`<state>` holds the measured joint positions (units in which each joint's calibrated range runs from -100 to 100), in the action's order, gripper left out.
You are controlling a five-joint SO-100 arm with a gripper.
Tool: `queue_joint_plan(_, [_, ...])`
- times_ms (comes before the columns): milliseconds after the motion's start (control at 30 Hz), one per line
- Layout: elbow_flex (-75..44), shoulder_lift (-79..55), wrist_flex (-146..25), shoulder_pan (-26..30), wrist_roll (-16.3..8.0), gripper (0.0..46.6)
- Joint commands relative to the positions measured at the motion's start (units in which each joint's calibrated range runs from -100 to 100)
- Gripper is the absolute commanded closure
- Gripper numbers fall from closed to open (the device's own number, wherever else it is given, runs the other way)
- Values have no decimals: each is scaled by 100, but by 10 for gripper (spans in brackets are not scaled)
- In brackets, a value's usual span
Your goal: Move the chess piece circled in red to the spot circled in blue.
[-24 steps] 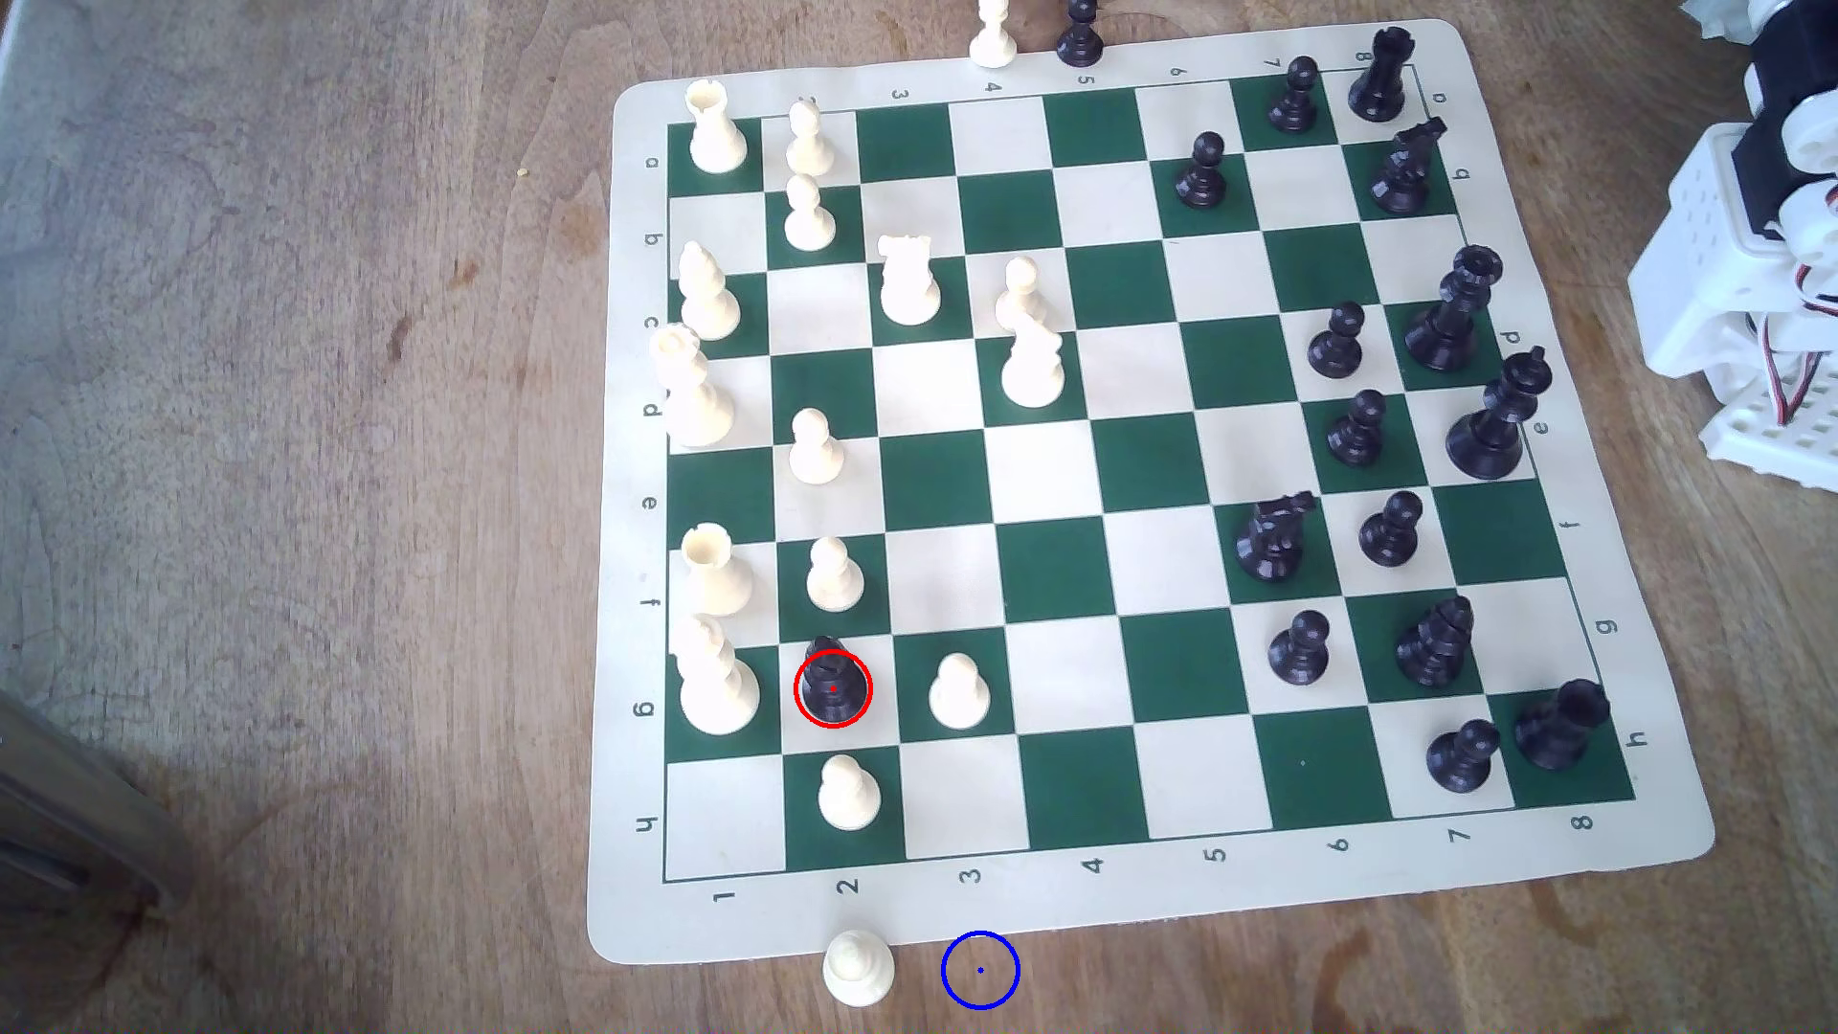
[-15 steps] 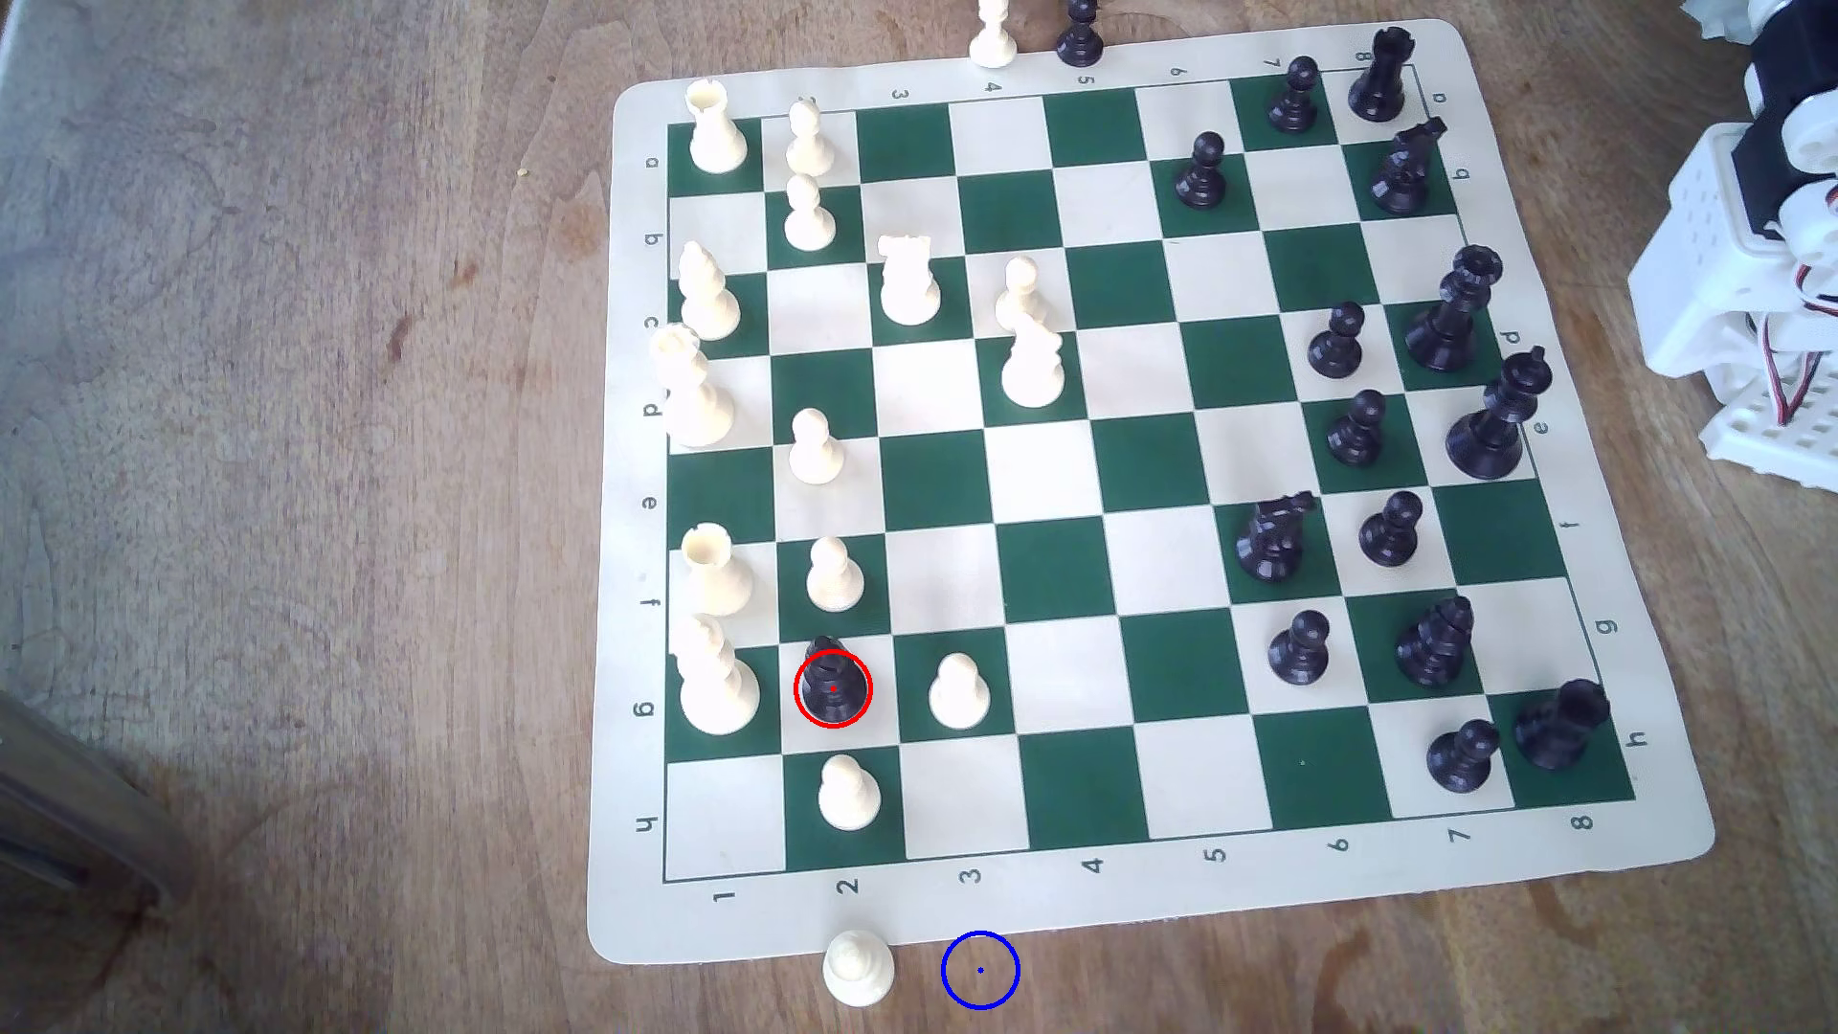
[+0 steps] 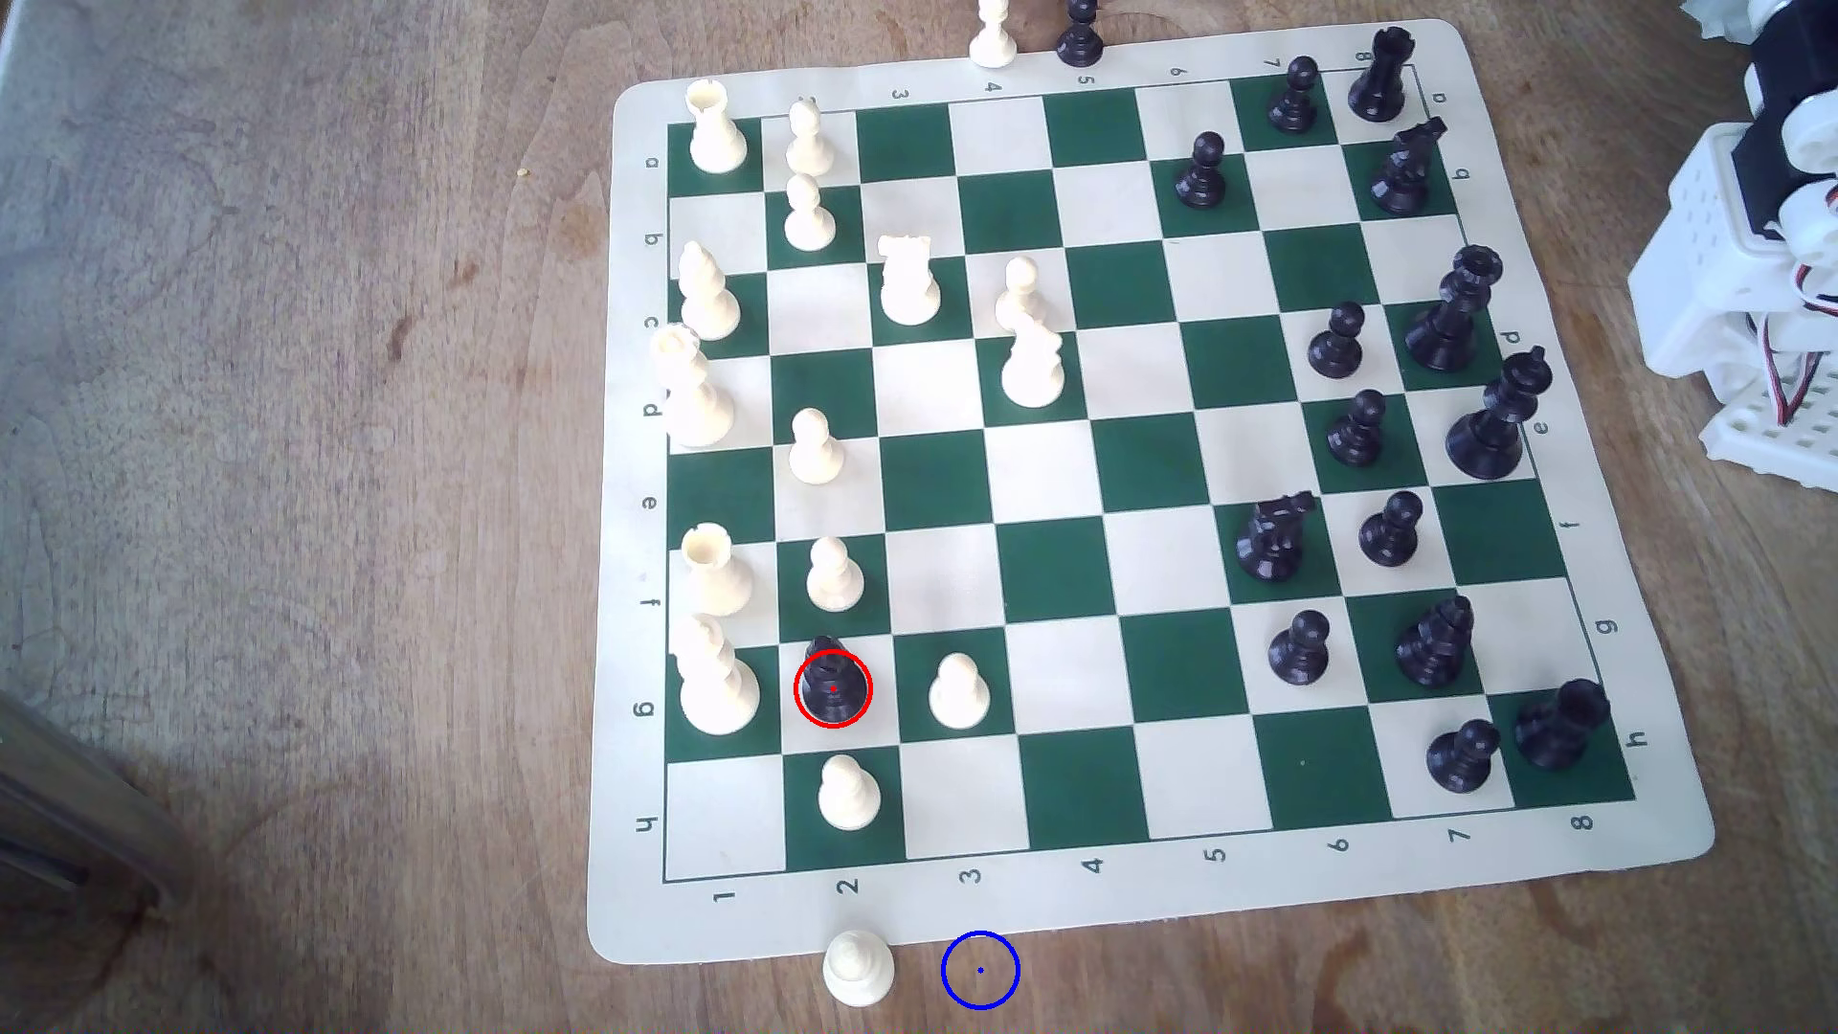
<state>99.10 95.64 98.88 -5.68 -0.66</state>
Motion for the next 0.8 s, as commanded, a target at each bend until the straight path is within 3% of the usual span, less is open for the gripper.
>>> queue_joint_plan(0, [90,11,-986,204,-420,361])
queue_joint_plan(67, [90,20,-2026,220,-410,328])
queue_joint_plan(133, [81,11,-3713,548,142,386])
queue_joint_plan(233, [81,11,-5204,595,342,464])
queue_joint_plan(400, [-490,11,-9692,853,620,464])
queue_joint_plan(467, [-889,-23,-10716,986,567,464])
queue_joint_plan(533, [-1260,-328,-11232,1111,508,430])
queue_joint_plan(567, [-1714,-778,-11617,1197,444,365])
queue_joint_plan(633, [-2303,-1364,-11977,1244,322,307])
queue_joint_plan(700, [-3192,-2264,-12468,1221,98,269])
queue_joint_plan(767, [-3835,-3011,-12747,1244,-24,263])
